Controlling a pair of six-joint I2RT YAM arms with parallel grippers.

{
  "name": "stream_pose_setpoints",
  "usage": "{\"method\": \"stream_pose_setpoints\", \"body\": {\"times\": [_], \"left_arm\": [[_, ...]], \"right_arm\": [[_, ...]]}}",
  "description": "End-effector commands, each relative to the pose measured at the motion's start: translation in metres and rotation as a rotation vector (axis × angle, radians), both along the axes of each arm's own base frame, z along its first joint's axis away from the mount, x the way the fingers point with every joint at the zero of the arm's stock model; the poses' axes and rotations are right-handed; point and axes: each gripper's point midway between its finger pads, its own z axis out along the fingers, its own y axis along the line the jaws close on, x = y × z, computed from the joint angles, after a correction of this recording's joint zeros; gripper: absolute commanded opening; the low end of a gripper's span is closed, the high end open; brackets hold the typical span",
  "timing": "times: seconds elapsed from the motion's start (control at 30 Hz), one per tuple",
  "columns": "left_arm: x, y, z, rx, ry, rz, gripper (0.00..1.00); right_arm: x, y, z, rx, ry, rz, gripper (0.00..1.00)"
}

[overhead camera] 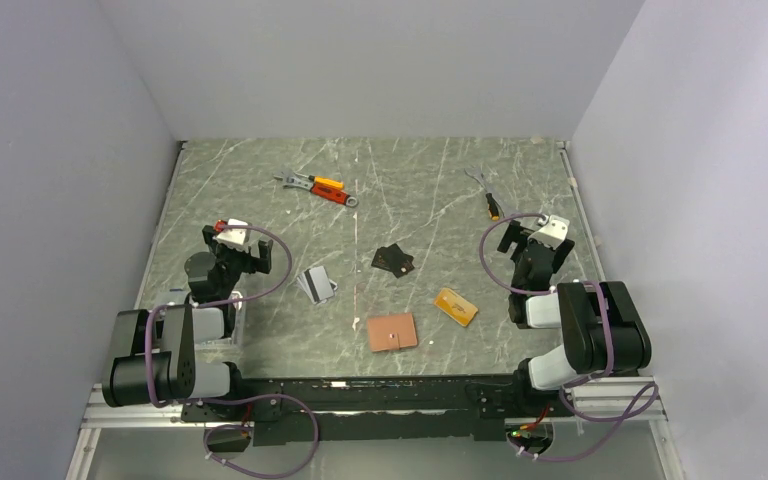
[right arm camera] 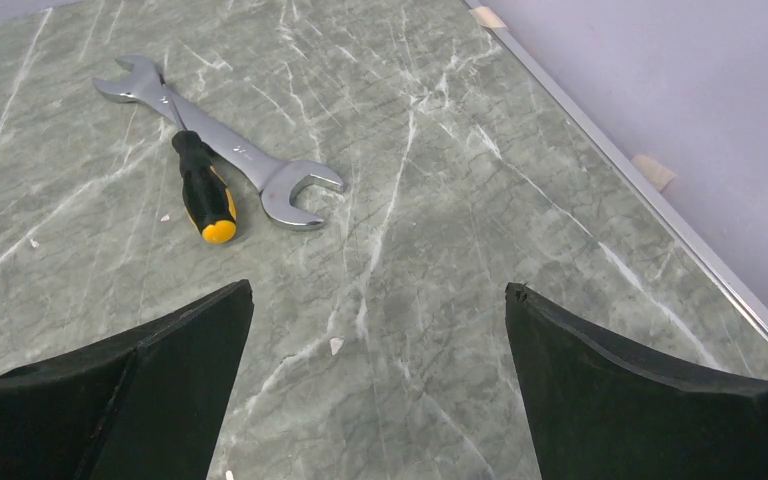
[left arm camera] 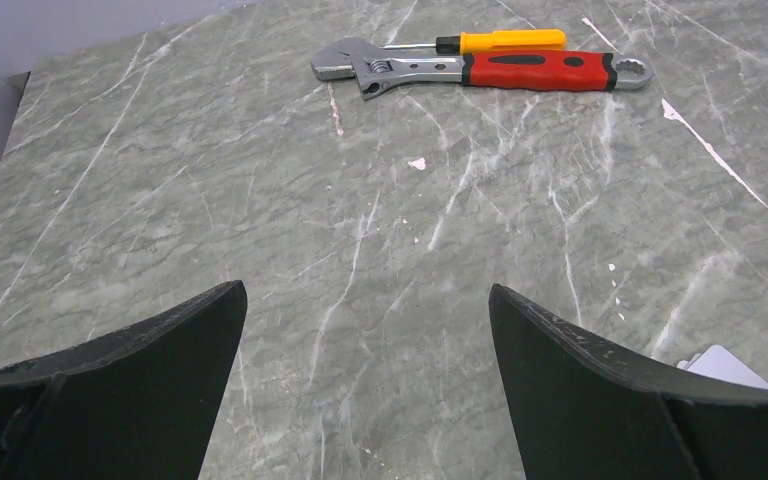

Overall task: Put the credit cards into the card holder
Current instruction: Pick up the card holder from the center of the board.

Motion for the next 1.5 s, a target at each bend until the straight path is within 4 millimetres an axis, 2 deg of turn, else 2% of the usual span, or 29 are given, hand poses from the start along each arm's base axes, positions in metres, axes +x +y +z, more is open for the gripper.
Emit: {"method": "stream_pose_setpoints", "body": {"times": [0.0, 0.07, 0.13, 0.23, 0.3, 0.33, 0.4, 0.43, 0.47, 0.57, 0.6, 0.67, 0.77, 0.83, 0.87, 0.9, 0.93, 1.0, 1.1, 1.17, 1.37, 1.47], "left_arm": [[0.006, -0.001, 0.016, 0.003, -0.053, -0.010, 0.98], [0.007, -0.001, 0.015, 0.003, -0.050, -0.012, 0.98], [0.006, -0.002, 0.015, 0.005, -0.050, -0.013, 0.98], [0.009, 0.002, 0.021, -0.007, -0.052, -0.002, 0.98], [0.014, 0.002, 0.026, -0.015, -0.022, -0.009, 0.98], [0.018, 0.002, 0.033, -0.019, -0.006, -0.014, 0.98], [0.024, 0.000, 0.040, -0.033, 0.076, -0.032, 0.98], [0.026, 0.000, 0.041, -0.039, 0.140, -0.036, 0.98], [0.027, 0.000, 0.042, -0.050, 0.209, -0.036, 0.98], [0.023, -0.005, 0.054, -0.070, 0.333, -0.059, 0.98], [0.015, -0.009, 0.055, -0.078, 0.380, -0.079, 0.98], [0.004, -0.017, 0.070, -0.095, 0.406, -0.119, 0.98], [-0.019, -0.038, 0.092, -0.150, 0.447, -0.220, 0.98], [-0.037, -0.054, 0.097, -0.173, 0.485, -0.290, 0.98], [-0.046, -0.063, 0.098, -0.168, 0.503, -0.325, 0.98], [-0.056, -0.072, 0.096, -0.155, 0.528, -0.361, 0.98], [-0.065, -0.080, 0.094, -0.142, 0.547, -0.395, 0.98], [-0.084, -0.098, 0.091, -0.132, 0.580, -0.466, 0.98], [-0.104, -0.118, 0.083, -0.111, 0.598, -0.558, 0.98], [-0.115, -0.129, 0.076, -0.098, 0.626, -0.607, 0.98], [-0.148, -0.158, 0.054, -0.009, 0.692, -0.754, 0.98], [-0.155, -0.167, 0.049, 0.025, 0.704, -0.808, 0.98]], "right_arm": [[0.003, 0.002, 0.010, 0.002, -0.039, 0.011, 1.00], [0.004, 0.000, 0.013, -0.004, -0.041, -0.006, 1.00], [0.010, 0.006, 0.020, -0.028, -0.025, 0.029, 1.00], [0.017, 0.005, 0.038, -0.016, 0.084, -0.103, 1.00], [0.027, 0.014, 0.050, 0.071, 0.134, -0.091, 1.00], [0.026, 0.018, 0.046, 0.141, 0.166, -0.100, 1.00], [0.022, 0.021, 0.046, 0.402, 0.153, -0.182, 1.00], [0.025, 0.028, 0.049, 0.507, 0.155, -0.153, 1.00], [0.031, 0.041, 0.054, 0.553, 0.166, -0.050, 1.00], [0.030, 0.071, 0.064, 0.577, 0.205, 0.140, 1.00], [0.026, 0.082, 0.066, 0.575, 0.214, 0.185, 1.00], [0.013, 0.110, 0.068, 0.528, 0.259, 0.263, 1.00], [-0.016, 0.169, 0.061, 0.382, 0.355, 0.394, 1.00], [-0.043, 0.218, 0.051, 0.314, 0.425, 0.525, 1.00], [-0.053, 0.228, 0.045, 0.300, 0.455, 0.555, 1.00], [-0.071, 0.250, 0.038, 0.279, 0.492, 0.629, 1.00], [-0.084, 0.264, 0.031, 0.265, 0.519, 0.677, 1.00], [-0.108, 0.286, 0.019, 0.242, 0.567, 0.753, 0.99], [-0.134, 0.304, 0.007, 0.223, 0.628, 0.812, 0.95], [-0.146, 0.309, -0.002, 0.229, 0.663, 0.832, 0.92], [-0.178, 0.309, -0.026, 0.265, 0.763, 0.871, 0.85], [-0.194, 0.306, -0.038, 0.312, 0.804, 0.876, 0.83]]}}
